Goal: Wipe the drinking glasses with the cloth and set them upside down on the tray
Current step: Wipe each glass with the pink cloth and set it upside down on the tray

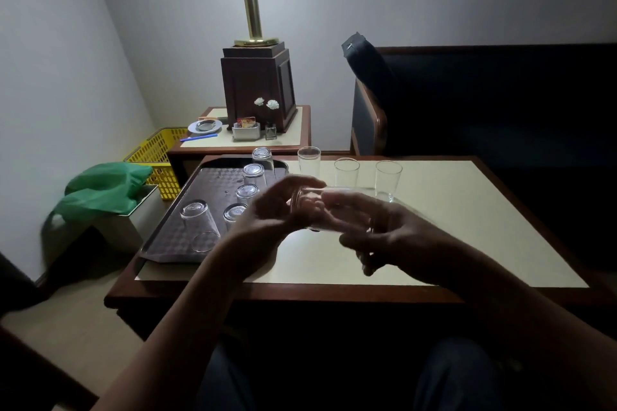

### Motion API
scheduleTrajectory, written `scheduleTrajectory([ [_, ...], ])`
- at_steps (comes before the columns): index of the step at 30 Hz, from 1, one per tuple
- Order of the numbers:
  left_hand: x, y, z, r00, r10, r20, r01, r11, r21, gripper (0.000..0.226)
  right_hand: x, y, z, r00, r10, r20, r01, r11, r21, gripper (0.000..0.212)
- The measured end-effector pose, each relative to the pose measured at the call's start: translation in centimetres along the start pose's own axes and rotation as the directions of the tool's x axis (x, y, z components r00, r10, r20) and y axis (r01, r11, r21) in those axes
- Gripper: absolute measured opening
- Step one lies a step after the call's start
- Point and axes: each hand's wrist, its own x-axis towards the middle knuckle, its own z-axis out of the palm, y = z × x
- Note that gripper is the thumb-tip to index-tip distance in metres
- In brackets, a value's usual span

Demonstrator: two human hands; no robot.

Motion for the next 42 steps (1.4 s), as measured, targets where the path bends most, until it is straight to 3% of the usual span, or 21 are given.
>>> scheduleTrajectory([
  [2,-0.1,-0.9,0.3,1.0,-0.001,-0.026,0.001,1.0,-0.004,0.056,0.2,-0.1,-0.4,0.999,0.012,-0.03,-0.014,0.997,-0.073,0.047],
  [4,0.1,-1.4,0.9,0.987,-0.144,-0.07,0.13,0.976,-0.173,0.065,0.6,0.3,0.1,0.985,-0.159,-0.07,0.129,0.938,-0.321,0.044],
  [6,0.3,-1.6,1.2,0.948,-0.316,0.031,0.304,0.873,-0.382,0.055,0.9,1.0,0.4,0.889,-0.458,-0.003,0.354,0.692,-0.628,0.043],
  [7,0.4,-1.6,1.1,0.922,-0.374,0.098,0.378,0.82,-0.43,0.057,1.1,1.7,0.4,0.85,-0.52,0.086,0.421,0.572,-0.704,0.044],
  [10,0.7,-0.8,0.6,0.912,-0.407,0.06,0.4,0.843,-0.36,0.062,1.6,3.2,0.2,0.839,-0.497,0.223,0.43,0.354,-0.83,0.044],
  [12,0.9,-0.2,0.6,0.946,-0.323,-0.009,0.312,0.92,-0.237,0.042,1.2,3.5,1.1,0.877,-0.457,0.147,0.36,0.423,-0.831,0.063],
  [13,0.9,0.0,0.6,0.964,-0.265,-0.03,0.253,0.944,-0.21,0.036,1.2,3.5,1.7,0.902,-0.42,0.099,0.331,0.526,-0.784,0.077],
  [15,0.6,0.3,0.6,0.992,-0.111,-0.059,0.1,0.981,-0.165,0.036,0.9,2.7,2.1,0.961,-0.272,0.045,0.256,0.824,-0.506,0.089],
  [17,0.4,0.6,0.5,0.997,0.051,-0.059,-0.049,0.998,0.036,0.042,0.6,1.1,1.7,0.999,-0.046,0.001,0.046,0.995,-0.092,0.071],
  [18,0.5,0.6,0.6,0.993,0.105,-0.062,-0.092,0.978,0.187,0.047,0.5,0.5,1.3,1.0,0.028,-0.007,-0.027,0.999,0.026,0.061],
  [20,1.0,0.6,0.8,0.982,0.165,-0.092,-0.12,0.922,0.367,0.059,0.4,0.4,0.5,0.999,0.028,-0.028,-0.026,0.998,0.062,0.054],
  [21,1.0,0.5,0.9,0.983,0.146,-0.111,-0.099,0.931,0.352,0.063,0.5,0.5,0.2,0.998,-0.033,-0.049,0.033,0.999,0.005,0.054],
  [23,0.9,0.8,1.2,0.992,-0.06,-0.11,0.075,0.987,0.14,0.058,0.6,0.7,-0.1,0.97,-0.227,-0.088,0.194,0.939,-0.284,0.052],
  [25,0.8,0.9,0.7,0.959,-0.285,-0.003,0.284,0.956,-0.067,0.051,0.8,1.1,-0.2,0.927,-0.374,-0.022,0.291,0.755,-0.588,0.051],
  [26,0.9,0.7,0.3,0.947,-0.321,0.027,0.322,0.942,-0.099,0.049,1.0,1.3,-0.2,0.924,-0.383,0.01,0.297,0.701,-0.648,0.053],
  [27,0.9,0.6,0.0,0.949,-0.313,0.035,0.315,0.943,-0.107,0.044,0.9,1.6,-0.1,0.94,-0.34,0.014,0.271,0.724,-0.634,0.058],
  [29,0.8,0.3,-0.2,0.971,-0.238,0.03,0.24,0.966,-0.096,0.039,0.5,1.6,0.5,0.991,-0.131,0.015,0.128,0.926,-0.355,0.072],
  [31,0.3,-0.1,-0.2,0.992,-0.128,0.006,0.128,0.992,-0.01,0.044,0.0,1.0,0.5,0.993,0.089,0.078,-0.092,0.995,0.04,0.07],
  [34,-0.4,-1.0,-0.5,1.0,-0.028,0.007,0.027,0.993,0.117,0.053,0.0,0.4,-0.7,0.966,0.246,0.082,-0.259,0.924,0.283,0.043],
  [38,-0.7,-1.5,-0.8,1.0,0.013,-0.017,-0.011,0.992,0.128,0.056,0.0,1.0,-1.1,0.944,0.33,0.005,-0.269,0.761,0.591,0.019],
  [42,-0.8,-1.9,-0.8,0.997,0.009,-0.077,-0.005,0.999,0.041,0.057,-0.2,0.5,-1.0,0.933,0.353,-0.063,-0.169,0.589,0.791,0.03],
])
